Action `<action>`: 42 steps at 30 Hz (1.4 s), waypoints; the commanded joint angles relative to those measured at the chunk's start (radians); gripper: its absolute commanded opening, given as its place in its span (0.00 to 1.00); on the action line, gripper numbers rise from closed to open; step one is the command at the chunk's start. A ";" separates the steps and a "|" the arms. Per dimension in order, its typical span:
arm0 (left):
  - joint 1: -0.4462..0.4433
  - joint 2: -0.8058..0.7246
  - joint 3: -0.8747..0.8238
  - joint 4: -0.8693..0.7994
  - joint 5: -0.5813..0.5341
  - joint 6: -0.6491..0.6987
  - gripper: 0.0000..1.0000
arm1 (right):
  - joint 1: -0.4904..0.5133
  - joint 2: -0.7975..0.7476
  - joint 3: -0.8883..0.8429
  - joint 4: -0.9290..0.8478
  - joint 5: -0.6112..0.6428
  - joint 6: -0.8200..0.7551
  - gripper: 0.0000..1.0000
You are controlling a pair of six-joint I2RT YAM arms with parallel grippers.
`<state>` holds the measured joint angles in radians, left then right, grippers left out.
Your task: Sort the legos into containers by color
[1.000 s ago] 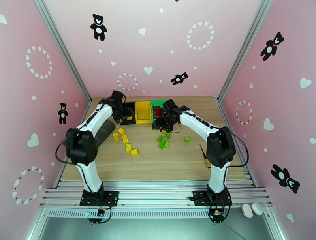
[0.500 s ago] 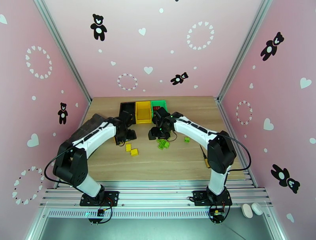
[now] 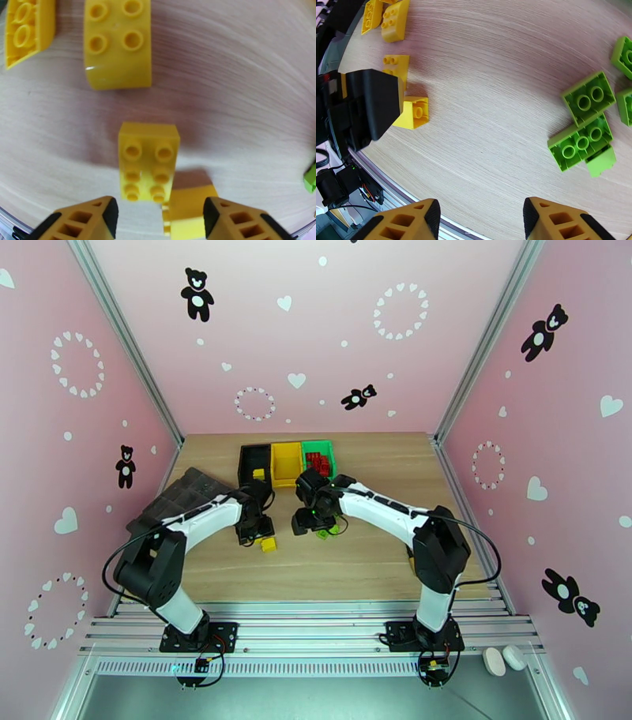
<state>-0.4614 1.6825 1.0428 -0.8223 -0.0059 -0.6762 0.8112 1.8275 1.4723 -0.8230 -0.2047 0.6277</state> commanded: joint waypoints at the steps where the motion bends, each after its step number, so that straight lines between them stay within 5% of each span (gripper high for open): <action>1: 0.001 0.037 0.026 0.006 -0.028 0.036 0.62 | 0.005 -0.053 -0.018 -0.009 0.011 0.013 0.60; 21: 0.019 0.047 0.082 0.003 0.032 0.053 0.30 | 0.005 -0.040 0.006 -0.008 0.002 0.005 0.61; 30: 0.029 -0.018 0.171 -0.013 0.137 0.053 0.30 | -0.043 -0.042 0.096 0.048 0.027 0.031 0.77; 42: 0.163 0.023 0.370 -0.053 0.220 0.060 0.30 | -0.101 0.062 0.302 0.093 0.059 0.046 0.99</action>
<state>-0.3298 1.6890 1.3598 -0.8509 0.1699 -0.6289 0.7013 1.8435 1.7290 -0.7387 -0.1688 0.6781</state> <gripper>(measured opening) 0.355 0.986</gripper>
